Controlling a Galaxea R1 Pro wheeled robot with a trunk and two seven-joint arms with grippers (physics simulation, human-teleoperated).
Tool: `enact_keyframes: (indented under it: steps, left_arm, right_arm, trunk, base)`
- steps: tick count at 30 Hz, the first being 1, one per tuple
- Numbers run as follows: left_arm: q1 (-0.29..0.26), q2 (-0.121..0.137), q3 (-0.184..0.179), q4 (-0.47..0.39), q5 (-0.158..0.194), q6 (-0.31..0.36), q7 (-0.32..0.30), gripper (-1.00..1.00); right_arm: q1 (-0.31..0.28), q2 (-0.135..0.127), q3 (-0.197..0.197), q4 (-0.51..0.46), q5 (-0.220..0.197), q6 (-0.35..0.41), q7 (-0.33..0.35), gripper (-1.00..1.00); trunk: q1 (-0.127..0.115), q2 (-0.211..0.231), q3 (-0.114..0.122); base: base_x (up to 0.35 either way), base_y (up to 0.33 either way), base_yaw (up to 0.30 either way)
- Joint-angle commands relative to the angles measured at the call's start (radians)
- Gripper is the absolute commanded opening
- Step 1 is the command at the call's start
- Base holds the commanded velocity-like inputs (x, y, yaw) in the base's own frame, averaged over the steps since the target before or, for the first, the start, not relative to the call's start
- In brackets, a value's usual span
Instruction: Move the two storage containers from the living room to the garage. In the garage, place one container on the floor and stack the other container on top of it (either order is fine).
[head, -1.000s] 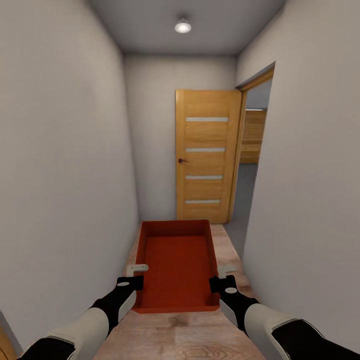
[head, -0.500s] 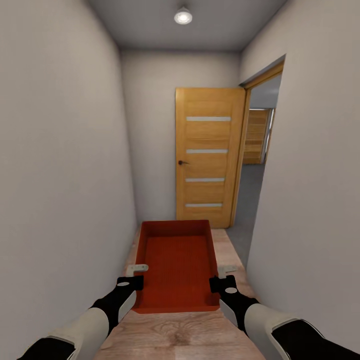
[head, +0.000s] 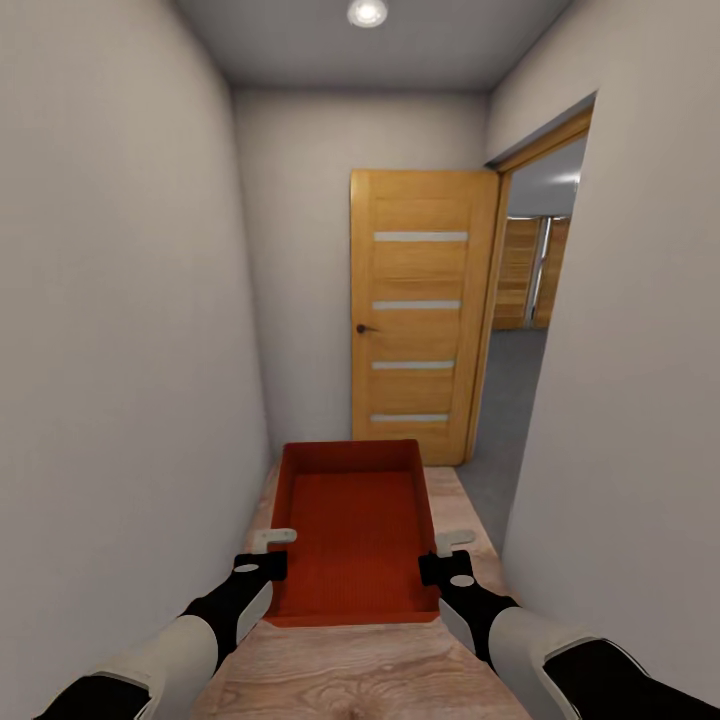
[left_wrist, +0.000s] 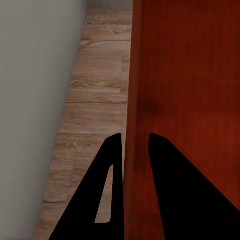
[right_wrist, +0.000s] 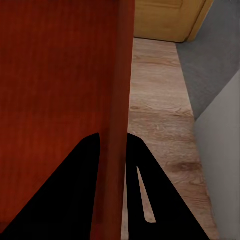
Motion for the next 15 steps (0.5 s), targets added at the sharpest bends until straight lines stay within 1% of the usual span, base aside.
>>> enact_keyframes:
  steps: [1, 15]
  left_arm:
    - [0.000, 0.055, 0.008, 0.002, 0.013, 0.006, 0.021, -1.00]
    - [0.000, 0.055, 0.008, 0.002, 0.013, 0.006, 0.021, -1.00]
  right_arm:
    - [-0.002, 0.000, -0.029, -0.002, -0.008, -0.020, -0.030, -1.00]
    - [-0.002, -0.001, -0.028, -0.002, -0.008, -0.020, -0.030, -1.00]
  trunk:
    - [0.001, -0.001, -0.002]
    - [0.001, -0.001, -0.002]
  base:
    - [0.322, 0.000, 0.000]
    - [0.322, 0.000, 0.000]
